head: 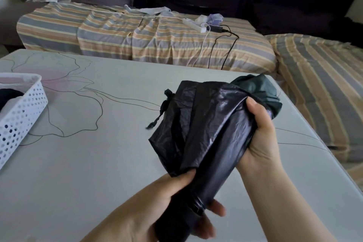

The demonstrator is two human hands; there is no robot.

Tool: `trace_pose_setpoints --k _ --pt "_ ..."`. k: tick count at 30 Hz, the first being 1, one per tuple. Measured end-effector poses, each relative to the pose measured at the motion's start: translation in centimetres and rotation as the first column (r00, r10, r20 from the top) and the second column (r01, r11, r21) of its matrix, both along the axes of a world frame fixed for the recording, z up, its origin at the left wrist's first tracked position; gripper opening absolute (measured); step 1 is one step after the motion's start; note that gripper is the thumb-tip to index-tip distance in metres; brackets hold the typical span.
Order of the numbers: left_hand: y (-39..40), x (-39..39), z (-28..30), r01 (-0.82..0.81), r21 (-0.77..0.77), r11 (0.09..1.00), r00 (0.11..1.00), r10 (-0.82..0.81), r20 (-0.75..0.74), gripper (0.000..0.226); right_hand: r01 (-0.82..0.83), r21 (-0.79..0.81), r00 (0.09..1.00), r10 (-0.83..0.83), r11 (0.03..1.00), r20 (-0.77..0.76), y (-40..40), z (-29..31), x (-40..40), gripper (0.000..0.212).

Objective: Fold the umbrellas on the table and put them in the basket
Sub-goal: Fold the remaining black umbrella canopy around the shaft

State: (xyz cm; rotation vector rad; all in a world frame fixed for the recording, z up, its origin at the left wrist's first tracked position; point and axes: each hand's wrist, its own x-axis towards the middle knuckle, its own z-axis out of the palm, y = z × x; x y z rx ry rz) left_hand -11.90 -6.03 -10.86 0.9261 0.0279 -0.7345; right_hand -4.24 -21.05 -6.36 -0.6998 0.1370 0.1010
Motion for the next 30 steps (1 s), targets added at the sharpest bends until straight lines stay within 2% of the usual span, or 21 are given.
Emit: trace_pose_setpoints --k 2,5,9,11,13,16,20,22,24,27,29,30 --pt "-0.1 0.1 -0.1 -0.041 -0.012 0.999 0.998 0.042 0.048 0.037 -0.007 -0.013 1.000 0.007 1.000 0.014 -0.1 0.1 0.1 0.014" --pt "-0.1 0.3 0.2 -0.162 0.096 0.982 0.983 0.152 0.100 0.030 0.014 -0.146 0.998 -0.023 0.989 -0.060 -0.4 0.4 0.8 0.013" --pt "-0.7 0.0 0.3 -0.288 0.306 0.907 0.932 0.193 0.306 0.036 0.061 -0.265 0.980 -0.109 0.962 -0.167 -1.2 0.1 1.8 0.037" --pt "-0.9 -0.3 0.3 -0.339 0.350 0.873 0.906 0.203 0.370 0.039 0.094 -0.283 0.974 -0.146 0.955 -0.171 -1.3 0.0 2.1 0.036" --pt "-0.7 -0.3 0.2 -0.321 0.343 0.883 0.912 0.191 0.362 0.036 0.106 -0.278 0.975 -0.155 0.955 -0.158 -1.3 0.1 2.0 0.024" --pt "-0.1 -0.2 0.4 -0.213 0.268 0.940 0.961 0.152 0.232 0.027 0.074 -0.218 0.984 -0.108 0.973 -0.145 -1.3 0.3 1.6 0.012" --pt "0.6 0.3 0.7 -0.181 0.275 0.944 0.974 0.133 0.186 0.035 -0.022 -0.214 0.990 -0.009 0.977 -0.141 -1.7 -0.1 1.7 0.022" --pt "1.3 0.6 0.8 -0.189 0.332 0.924 0.971 0.125 0.203 0.034 -0.069 -0.247 0.990 0.037 0.966 -0.133 -2.2 -0.6 2.1 0.035" --pt "2.4 0.9 1.0 -0.190 0.402 0.896 0.966 0.097 0.240 0.032 -0.082 -0.317 0.996 0.065 0.945 -0.064 -2.9 -1.2 2.5 0.044" --pt "4.5 1.5 1.1 -0.215 0.542 0.812 0.928 -0.003 0.372 0.031 -0.154 -0.505 0.975 0.213 0.850 0.061 -4.5 -2.1 2.9 0.061" --pt "6.1 2.0 0.6 -0.248 0.662 0.707 0.884 -0.115 0.453 0.030 -0.210 -0.674 0.943 0.329 0.708 0.052 -5.5 -2.8 2.8 0.067" --pt "6.9 2.3 0.2 -0.266 0.727 0.633 0.859 -0.187 0.477 0.034 -0.222 -0.765 0.923 0.382 0.605 0.034 -5.8 -3.1 2.6 0.059"
